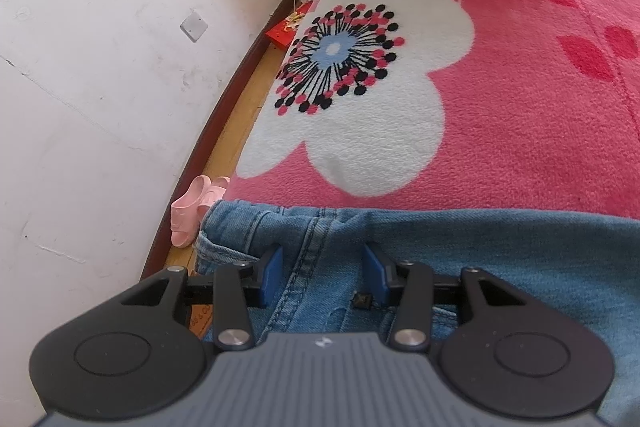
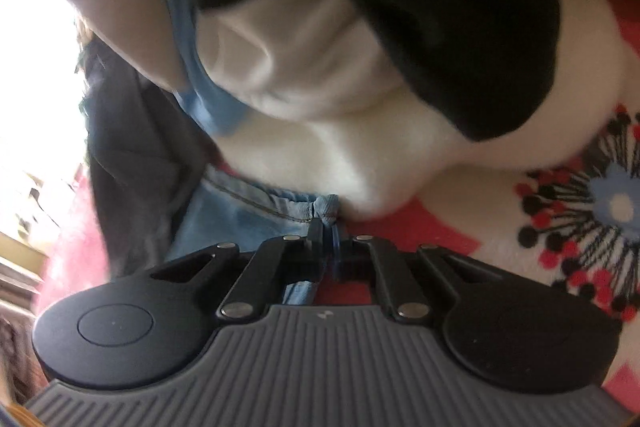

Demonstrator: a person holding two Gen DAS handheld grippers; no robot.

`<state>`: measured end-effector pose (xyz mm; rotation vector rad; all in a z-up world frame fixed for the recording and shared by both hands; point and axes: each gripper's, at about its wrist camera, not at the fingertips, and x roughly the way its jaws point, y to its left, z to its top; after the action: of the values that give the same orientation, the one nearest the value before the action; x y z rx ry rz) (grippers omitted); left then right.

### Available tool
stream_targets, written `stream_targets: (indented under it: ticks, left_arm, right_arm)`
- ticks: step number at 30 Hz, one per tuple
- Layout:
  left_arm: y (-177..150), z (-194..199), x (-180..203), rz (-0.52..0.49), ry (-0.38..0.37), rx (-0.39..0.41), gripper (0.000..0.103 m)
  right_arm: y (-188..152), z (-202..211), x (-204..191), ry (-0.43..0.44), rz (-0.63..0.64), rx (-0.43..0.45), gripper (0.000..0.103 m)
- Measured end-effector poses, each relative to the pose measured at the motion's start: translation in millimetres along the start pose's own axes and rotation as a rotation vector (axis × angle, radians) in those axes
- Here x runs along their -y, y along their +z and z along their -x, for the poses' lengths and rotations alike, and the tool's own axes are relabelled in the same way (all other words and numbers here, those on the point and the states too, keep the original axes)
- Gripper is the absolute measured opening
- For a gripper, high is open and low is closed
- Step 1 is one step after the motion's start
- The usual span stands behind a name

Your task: Fold clothes

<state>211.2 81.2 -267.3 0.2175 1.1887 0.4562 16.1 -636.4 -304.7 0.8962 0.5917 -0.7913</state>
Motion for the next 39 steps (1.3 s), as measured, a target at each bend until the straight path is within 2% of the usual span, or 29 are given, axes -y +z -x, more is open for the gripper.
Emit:
stream_targets:
  ticks: [3,4,6,9,12,15,18,20,23,26,28,30,33,39]
  left_arm:
    - [1,-1,-1,0.0,-0.008,-0.001,0.046]
    - [1,-1,-2,0.001,-0.01,-0.002,0.046]
    - [1,-1,-2,0.004,-0.015,-0.001,0.046]
    - [-2,-1,-5,0.013,-0.027,0.009,0.046]
    - [-4,-2,-7,0.021,-0.04,0.02,0.046]
    - [-5,-2,-9,0.029,-0.05,0.029,0.046]
    - [-7,-2,-11,0.025,-0.061,0.04,0.046]
    - [-7,-3,-13,0.028,-0.072,0.043,0.046]
    - [-8,-3,-16,0.035,-0.086,0.051,0.046]
    - [-11,-3,-18,0.046,-0.096,0.061,0.046]
    - [-12,-3,-20,0.056,-0.105,0.067,0.046]
    - [-12,-4,-21,0.062,-0.114,0.072,0.046]
    - [-13,-6,-25,0.074,-0.13,0.076,0.046]
    - [-15,-7,-28,0.089,-0.148,0.086,0.046]
  right_arm:
    - [-5,6,-7,-0.071,0.092,0.029,0.017]
    - [-4,14,-8,-0.096,0.114,0.042,0.03]
    - [-2,30,-12,-0.133,0.154,0.061,0.033]
    - [-1,63,-21,-0.105,0.212,0.061,0.034]
    - [-8,85,-55,0.054,0.346,0.009,0.042]
    - [-21,89,-112,0.283,0.474,-0.064,0.048]
    - [-47,88,-175,0.543,0.561,-0.197,0.05]
    - [-81,90,-215,0.705,0.66,-0.344,0.05]
    - [-150,103,-265,0.922,0.863,-0.554,0.05]
    - [-222,130,-282,1.026,1.004,-0.755,0.05]
    - [-264,157,-278,1.061,1.051,-0.901,0.05]
    - [-300,178,-273,1.056,1.107,-0.996,0.05]
    - [-336,200,-258,0.996,1.163,-1.058,0.05]
    - [-370,177,-253,0.843,1.229,-1.106,0.05]
